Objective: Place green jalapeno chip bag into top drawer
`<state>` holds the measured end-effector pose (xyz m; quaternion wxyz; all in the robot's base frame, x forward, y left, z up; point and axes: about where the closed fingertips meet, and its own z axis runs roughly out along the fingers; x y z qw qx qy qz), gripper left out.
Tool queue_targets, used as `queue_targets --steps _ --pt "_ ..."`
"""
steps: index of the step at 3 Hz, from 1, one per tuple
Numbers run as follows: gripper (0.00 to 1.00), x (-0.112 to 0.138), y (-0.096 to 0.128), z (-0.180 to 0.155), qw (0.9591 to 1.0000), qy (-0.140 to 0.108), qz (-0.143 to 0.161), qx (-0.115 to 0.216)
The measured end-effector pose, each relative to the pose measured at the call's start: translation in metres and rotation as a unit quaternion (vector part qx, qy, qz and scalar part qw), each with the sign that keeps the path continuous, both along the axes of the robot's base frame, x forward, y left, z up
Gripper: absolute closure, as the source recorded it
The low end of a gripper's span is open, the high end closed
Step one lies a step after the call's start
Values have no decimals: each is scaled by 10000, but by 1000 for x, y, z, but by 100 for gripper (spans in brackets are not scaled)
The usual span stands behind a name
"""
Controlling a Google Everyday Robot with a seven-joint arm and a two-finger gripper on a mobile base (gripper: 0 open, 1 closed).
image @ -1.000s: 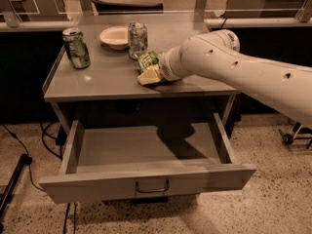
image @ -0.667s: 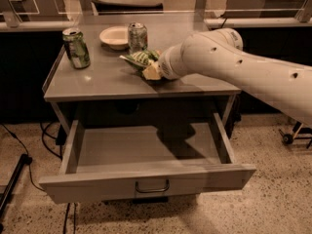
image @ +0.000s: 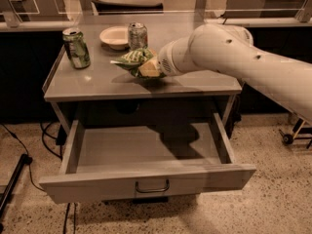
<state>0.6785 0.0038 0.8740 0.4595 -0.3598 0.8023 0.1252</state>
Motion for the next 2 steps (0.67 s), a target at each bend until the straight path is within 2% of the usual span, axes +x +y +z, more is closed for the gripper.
queue_targets --steps 1,2 --pt "100 -14 -7 10 9980 192 398 459" --pt "100 -27 -13 21 9964 197 607 565"
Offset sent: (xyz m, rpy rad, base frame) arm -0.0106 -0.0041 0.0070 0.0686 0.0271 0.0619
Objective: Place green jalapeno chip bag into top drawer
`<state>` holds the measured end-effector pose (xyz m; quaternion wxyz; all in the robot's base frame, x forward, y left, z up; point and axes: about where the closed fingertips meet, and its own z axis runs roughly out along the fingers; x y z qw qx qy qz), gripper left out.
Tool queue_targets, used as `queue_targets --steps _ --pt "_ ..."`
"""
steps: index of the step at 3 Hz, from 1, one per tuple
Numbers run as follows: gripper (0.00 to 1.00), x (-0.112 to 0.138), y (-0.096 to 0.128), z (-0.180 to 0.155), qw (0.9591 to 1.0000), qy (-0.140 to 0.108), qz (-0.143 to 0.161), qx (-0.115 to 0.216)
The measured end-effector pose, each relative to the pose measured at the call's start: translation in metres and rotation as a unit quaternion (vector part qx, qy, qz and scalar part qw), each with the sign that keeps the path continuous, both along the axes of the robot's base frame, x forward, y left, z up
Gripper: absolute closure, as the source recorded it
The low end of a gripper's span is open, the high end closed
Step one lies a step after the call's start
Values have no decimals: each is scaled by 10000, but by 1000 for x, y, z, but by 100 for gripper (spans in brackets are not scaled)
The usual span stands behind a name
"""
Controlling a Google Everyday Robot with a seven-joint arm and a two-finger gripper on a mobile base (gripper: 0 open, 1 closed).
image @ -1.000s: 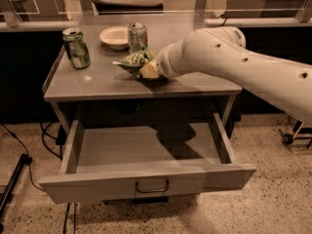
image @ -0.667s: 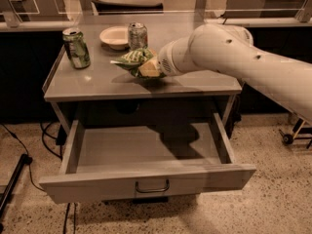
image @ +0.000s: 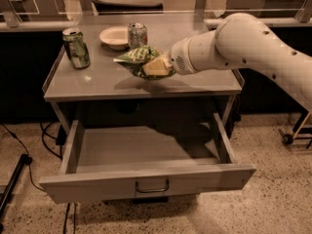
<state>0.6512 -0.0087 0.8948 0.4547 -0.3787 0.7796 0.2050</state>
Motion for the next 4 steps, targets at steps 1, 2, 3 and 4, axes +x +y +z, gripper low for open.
queue_targets --steps 1,2,3,4 --pt "100 0 3 0 10000 -10 49 -2" --pt "100 -21 1 13 9985 -130 526 37" --pt "100 -60 -10 31 9925 -266 1188 95" --pt "100 -101 -27 59 9827 -412 1792 208"
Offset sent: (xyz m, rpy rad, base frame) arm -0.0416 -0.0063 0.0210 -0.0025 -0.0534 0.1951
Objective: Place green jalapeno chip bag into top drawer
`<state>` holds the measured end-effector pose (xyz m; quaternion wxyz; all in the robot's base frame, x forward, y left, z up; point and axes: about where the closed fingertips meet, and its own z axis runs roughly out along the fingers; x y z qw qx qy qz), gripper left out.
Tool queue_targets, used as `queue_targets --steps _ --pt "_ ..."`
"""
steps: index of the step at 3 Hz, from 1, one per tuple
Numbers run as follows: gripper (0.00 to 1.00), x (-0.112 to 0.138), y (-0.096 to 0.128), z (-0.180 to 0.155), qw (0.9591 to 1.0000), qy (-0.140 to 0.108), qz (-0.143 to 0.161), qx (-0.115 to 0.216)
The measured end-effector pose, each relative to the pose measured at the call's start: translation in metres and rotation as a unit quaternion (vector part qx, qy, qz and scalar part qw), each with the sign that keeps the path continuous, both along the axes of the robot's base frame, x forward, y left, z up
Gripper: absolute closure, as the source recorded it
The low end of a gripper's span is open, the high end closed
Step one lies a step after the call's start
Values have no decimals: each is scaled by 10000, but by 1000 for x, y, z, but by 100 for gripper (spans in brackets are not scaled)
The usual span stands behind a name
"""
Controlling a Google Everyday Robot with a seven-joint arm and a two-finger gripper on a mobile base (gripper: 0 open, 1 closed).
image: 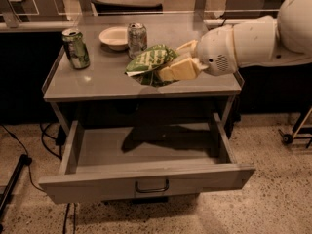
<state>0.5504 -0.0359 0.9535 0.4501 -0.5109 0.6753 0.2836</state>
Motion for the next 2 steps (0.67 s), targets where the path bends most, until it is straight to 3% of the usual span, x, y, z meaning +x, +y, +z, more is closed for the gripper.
queue_targets --steps 1,2 --pt "100 -21 1 -8 9991 172 357 -141" --pt "100 -19 2 -17 9976 40 461 -511"
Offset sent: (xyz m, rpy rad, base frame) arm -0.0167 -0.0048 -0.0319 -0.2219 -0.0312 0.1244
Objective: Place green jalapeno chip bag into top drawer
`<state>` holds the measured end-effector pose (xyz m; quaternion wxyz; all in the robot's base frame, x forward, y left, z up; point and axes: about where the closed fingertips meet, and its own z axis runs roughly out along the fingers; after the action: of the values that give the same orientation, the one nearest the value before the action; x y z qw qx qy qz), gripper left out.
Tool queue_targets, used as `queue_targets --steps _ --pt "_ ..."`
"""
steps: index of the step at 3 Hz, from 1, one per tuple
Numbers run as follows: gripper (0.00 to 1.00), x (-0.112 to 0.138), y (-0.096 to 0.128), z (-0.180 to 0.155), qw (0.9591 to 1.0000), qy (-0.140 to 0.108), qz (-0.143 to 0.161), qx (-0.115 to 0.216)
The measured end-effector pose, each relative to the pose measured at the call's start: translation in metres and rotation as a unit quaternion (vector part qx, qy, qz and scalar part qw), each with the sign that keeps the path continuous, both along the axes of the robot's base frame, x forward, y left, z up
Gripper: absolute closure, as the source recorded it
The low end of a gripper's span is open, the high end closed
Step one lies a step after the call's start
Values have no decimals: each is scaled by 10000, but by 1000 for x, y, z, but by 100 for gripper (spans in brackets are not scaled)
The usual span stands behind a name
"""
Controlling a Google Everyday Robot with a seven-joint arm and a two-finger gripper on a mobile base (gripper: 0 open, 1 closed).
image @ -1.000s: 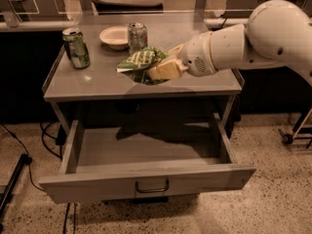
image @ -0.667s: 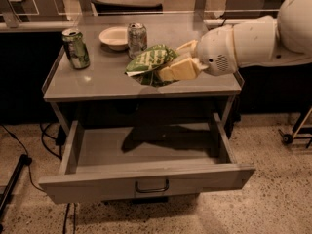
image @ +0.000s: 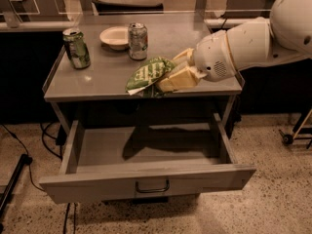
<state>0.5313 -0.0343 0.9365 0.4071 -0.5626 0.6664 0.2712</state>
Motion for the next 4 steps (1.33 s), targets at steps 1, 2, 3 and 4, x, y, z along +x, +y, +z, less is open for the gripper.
queue_targets --steps 1,2,3,4 --pt "100 -5 -10 -22 9993 6 92 -349" --pt "100 -11 -18 -49 9981 102 166 -589" --pt "100 -15 -23 -81 9965 298 248 -742" --pt "100 -15 -23 -104 9954 430 311 -794"
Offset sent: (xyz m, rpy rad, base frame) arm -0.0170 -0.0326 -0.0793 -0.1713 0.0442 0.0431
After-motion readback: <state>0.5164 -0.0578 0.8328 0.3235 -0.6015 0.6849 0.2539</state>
